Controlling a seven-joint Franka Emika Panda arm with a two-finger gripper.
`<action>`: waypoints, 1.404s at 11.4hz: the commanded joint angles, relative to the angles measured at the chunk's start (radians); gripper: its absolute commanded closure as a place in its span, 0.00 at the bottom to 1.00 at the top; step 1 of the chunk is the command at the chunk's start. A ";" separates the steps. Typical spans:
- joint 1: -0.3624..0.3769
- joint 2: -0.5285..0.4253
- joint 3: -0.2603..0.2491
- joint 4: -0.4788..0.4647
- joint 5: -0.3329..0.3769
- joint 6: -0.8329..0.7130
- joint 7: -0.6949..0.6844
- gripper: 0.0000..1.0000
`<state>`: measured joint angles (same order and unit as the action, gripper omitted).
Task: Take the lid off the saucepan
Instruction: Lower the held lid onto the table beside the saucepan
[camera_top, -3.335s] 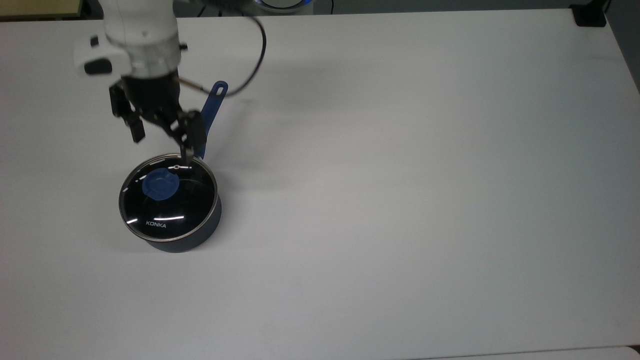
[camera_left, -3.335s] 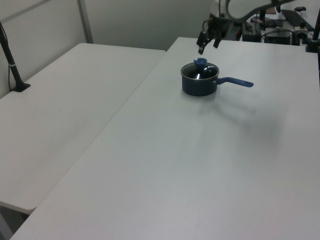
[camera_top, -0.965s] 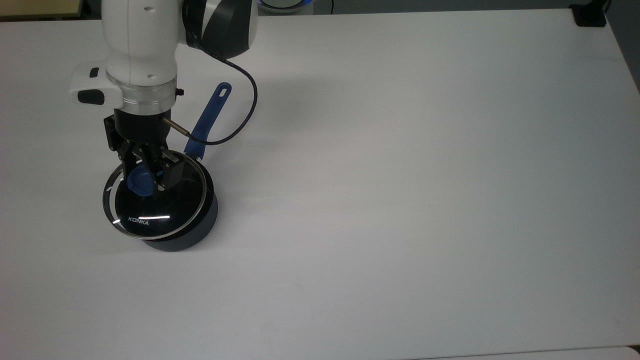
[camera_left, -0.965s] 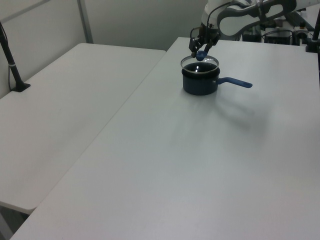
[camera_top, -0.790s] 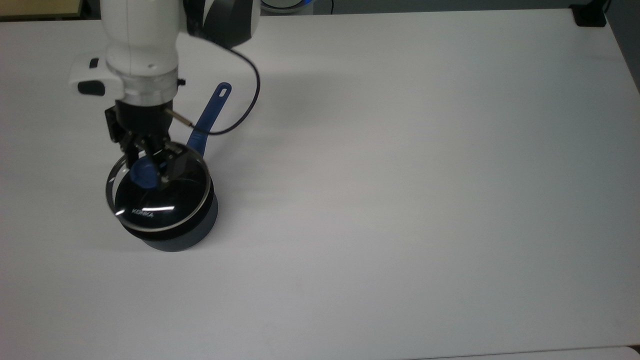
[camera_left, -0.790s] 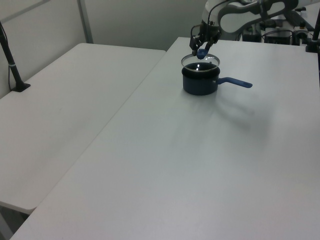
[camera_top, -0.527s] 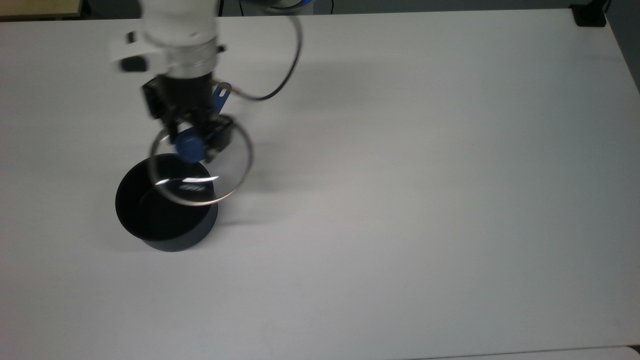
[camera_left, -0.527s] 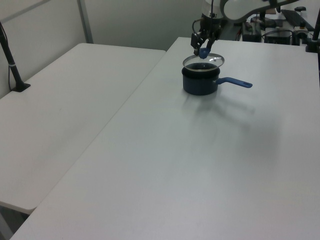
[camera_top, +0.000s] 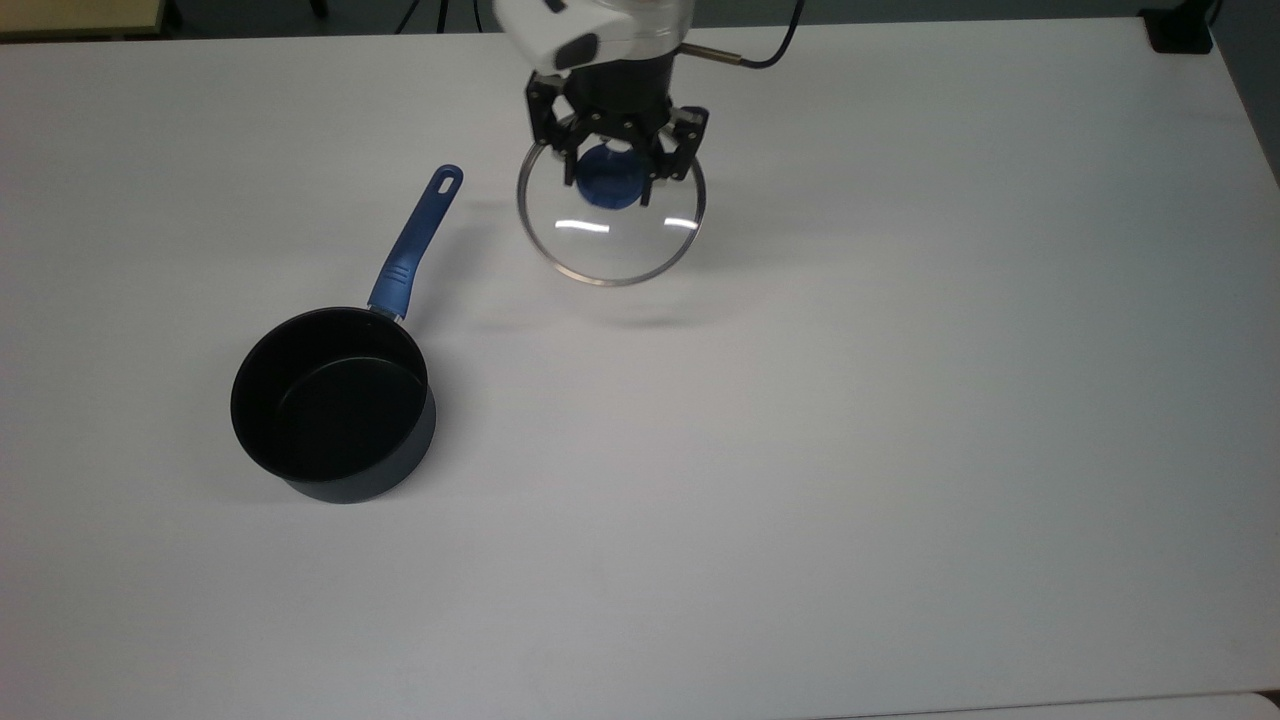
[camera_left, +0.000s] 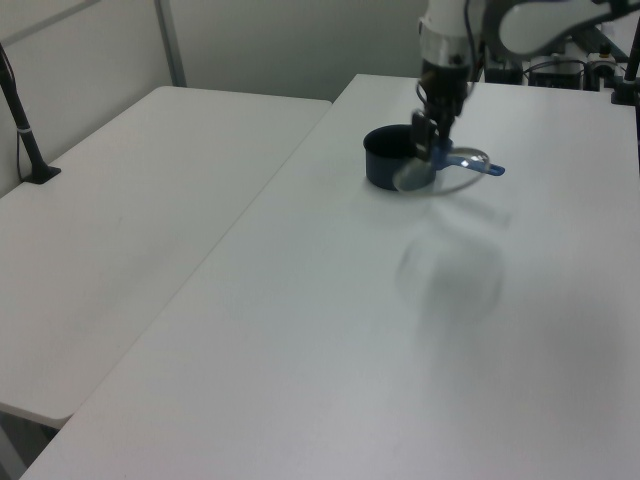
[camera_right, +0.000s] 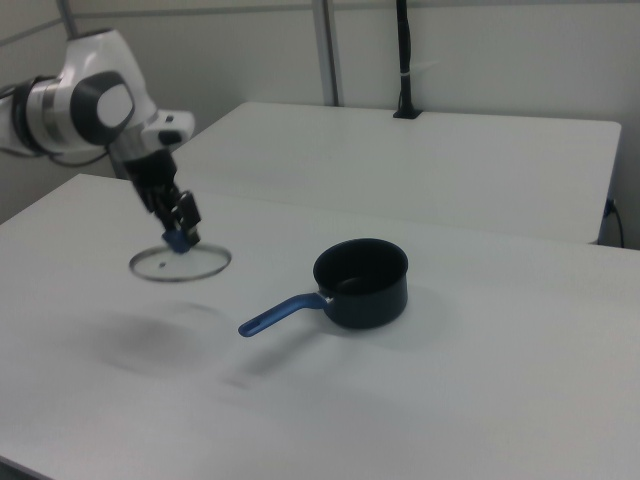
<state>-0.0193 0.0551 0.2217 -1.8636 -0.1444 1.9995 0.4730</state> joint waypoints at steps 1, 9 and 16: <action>-0.013 -0.106 0.030 -0.228 -0.014 0.021 -0.101 0.43; -0.025 -0.072 0.030 -0.371 -0.034 0.128 -0.217 0.40; -0.044 -0.092 0.030 -0.303 -0.017 0.055 -0.205 0.00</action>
<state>-0.0561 -0.0069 0.2475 -2.2005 -0.1601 2.1072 0.2804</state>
